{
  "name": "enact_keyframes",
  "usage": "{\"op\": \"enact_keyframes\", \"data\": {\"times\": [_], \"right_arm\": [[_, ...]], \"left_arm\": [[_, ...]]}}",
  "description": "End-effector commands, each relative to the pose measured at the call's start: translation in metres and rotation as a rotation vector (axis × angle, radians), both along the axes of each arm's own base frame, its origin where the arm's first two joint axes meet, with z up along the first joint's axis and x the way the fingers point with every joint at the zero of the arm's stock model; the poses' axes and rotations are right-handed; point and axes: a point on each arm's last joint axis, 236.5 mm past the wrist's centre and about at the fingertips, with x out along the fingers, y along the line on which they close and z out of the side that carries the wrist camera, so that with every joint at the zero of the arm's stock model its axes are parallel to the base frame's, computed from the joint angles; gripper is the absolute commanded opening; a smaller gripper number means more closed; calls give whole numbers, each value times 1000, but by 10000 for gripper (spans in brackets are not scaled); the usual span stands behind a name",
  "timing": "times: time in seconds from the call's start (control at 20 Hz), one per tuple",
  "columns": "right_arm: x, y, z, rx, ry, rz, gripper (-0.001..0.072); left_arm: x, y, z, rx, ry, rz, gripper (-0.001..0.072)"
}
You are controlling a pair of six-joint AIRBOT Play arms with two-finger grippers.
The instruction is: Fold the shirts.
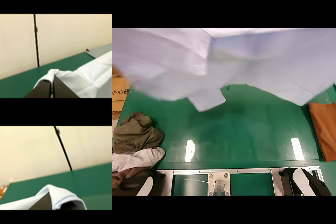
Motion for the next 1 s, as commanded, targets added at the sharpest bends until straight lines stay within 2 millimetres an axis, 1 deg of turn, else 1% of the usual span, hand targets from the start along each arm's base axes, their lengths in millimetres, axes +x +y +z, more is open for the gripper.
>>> {"op": "enact_keyframes", "data": {"times": [0.0,0.05,0.1,0.15,0.2,0.25,0.3,0.35,0.4,0.45,0.55,0.65,0.7,0.75,0.8,0.85,0.9,0.95], "right_arm": [[-41,21,50,-86,-134,-46,14],[-38,15,43,-64,-106,-62,14],[-30,8,33,-45,-67,-66,14],[-17,-1,19,-17,-23,-64,13],[-1,-12,3,18,24,-62,13],[15,-23,-17,58,80,-55,13],[35,-33,-43,92,143,-36,13],[53,-41,-70,124,197,-6,13],[72,-46,-101,168,252,32,13],[92,-51,-136,202,307,54,13],[129,-54,-212,264,416,77,13],[161,-50,-300,313,531,79,13],[175,-49,-345,336,592,68,13],[185,-49,-384,367,653,53,12],[195,-47,-421,399,719,50,12],[204,-44,-452,433,770,69,12],[212,-43,-474,465,799,84,12],[222,-44,-492,504,821,89,13]], "left_arm": [[-53,-2,49,-9,-178,10,29],[-49,-1,47,-7,-168,15,29],[-40,3,41,-16,-131,29,30],[-27,6,31,-18,-87,39,29],[-8,9,18,-24,-30,46,29],[17,11,-1,-24,43,44,30],[42,12,-24,-23,123,40,30],[74,12,-55,-32,230,26,30],[103,11,-87,-50,332,5,30],[134,9,-126,-75,442,-16,30],[186,2,-200,-122,618,-73,30],[230,1,-285,-186,789,-85,30],[246,6,-325,-204,861,-62,30],[261,10,-365,-227,937,-36,30],[272,14,-397,-244,995,-15,30],[280,16,-427,-255,1051,0,30],[288,17,-448,-268,1083,6,30],[297,16,-465,-283,1094,4,30]]}}
